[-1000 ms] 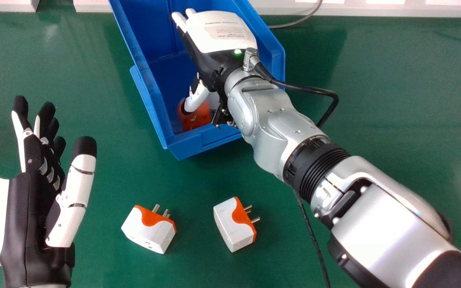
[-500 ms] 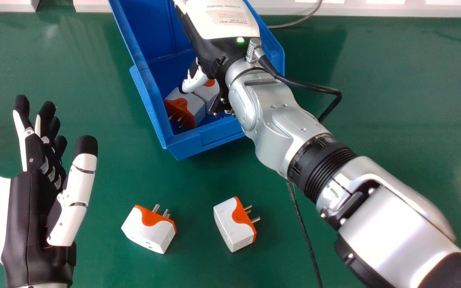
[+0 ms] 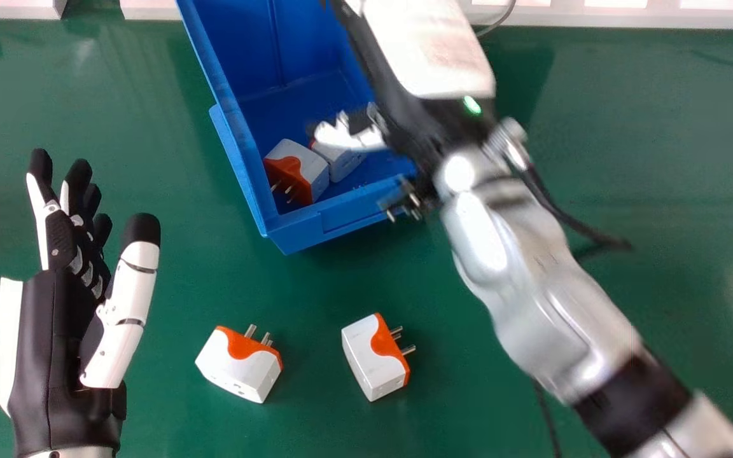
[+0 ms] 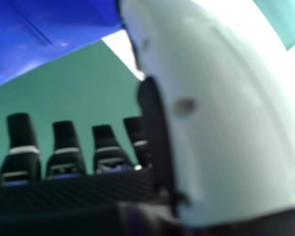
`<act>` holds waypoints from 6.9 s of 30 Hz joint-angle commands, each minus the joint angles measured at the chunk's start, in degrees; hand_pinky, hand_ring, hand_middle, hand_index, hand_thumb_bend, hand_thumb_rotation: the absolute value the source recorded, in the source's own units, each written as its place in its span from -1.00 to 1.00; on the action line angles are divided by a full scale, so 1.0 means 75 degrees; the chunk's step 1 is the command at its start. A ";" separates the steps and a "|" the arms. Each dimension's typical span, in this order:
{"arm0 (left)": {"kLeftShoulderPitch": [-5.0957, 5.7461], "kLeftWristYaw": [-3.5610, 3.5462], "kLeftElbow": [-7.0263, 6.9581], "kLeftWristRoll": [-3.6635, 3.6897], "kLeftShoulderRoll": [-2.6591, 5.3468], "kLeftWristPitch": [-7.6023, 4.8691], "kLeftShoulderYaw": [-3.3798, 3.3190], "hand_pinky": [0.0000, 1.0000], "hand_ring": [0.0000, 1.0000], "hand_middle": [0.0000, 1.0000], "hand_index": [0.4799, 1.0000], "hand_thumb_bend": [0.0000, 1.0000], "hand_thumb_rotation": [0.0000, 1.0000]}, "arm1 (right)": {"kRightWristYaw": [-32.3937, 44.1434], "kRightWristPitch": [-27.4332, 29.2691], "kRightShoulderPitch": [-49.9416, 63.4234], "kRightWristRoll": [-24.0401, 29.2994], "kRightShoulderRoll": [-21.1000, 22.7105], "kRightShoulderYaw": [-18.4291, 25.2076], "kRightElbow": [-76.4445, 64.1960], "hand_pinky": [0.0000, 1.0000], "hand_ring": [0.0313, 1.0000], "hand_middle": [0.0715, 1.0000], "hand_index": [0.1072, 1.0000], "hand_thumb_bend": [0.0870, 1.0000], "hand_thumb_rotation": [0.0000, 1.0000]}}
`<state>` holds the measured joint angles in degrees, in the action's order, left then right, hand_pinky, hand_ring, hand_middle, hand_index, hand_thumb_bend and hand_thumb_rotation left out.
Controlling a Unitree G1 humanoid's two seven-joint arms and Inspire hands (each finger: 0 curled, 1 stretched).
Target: Pick all objects and put in blue box
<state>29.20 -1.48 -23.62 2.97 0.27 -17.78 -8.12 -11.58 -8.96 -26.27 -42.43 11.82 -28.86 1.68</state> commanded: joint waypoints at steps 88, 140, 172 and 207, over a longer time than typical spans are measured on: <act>-0.0246 -0.0149 -0.0126 0.0183 -0.0303 -0.0025 -0.0403 0.98 1.00 0.98 0.93 -0.14 0.27 | -0.1108 0.5077 0.0638 -0.1826 0.1355 -0.0676 0.4450 0.23 0.50 0.56 0.44 -0.17 -0.40; -0.0465 -0.0068 0.0022 -0.0006 -0.0231 -0.0043 -0.0291 1.00 1.00 0.99 0.94 -0.11 0.23 | -0.0255 0.5415 0.1588 0.0359 0.1084 0.1496 -0.0137 -0.38 -0.25 -0.10 0.05 -0.13 -1.00; -0.0048 -0.0036 -0.0289 0.0021 -0.0055 0.0103 0.0077 1.00 1.00 1.00 0.95 -0.12 0.20 | -0.1758 0.4207 -0.5313 -0.0565 -0.1090 0.0384 0.7395 -0.42 -0.26 -0.07 -0.04 -0.09 -1.00; 0.0364 0.0059 -0.0356 -0.0076 0.0055 -0.0213 0.0105 1.00 1.00 0.98 0.94 -0.12 0.28 | -0.0613 0.2185 -0.6286 -0.0477 -0.1989 -0.0576 0.9433 -0.36 -0.08 0.12 -0.13 -0.13 -1.00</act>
<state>31.46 -1.11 -25.11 2.68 0.68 -17.96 -7.19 -16.41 7.91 -71.28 -47.32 -2.93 -33.72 72.62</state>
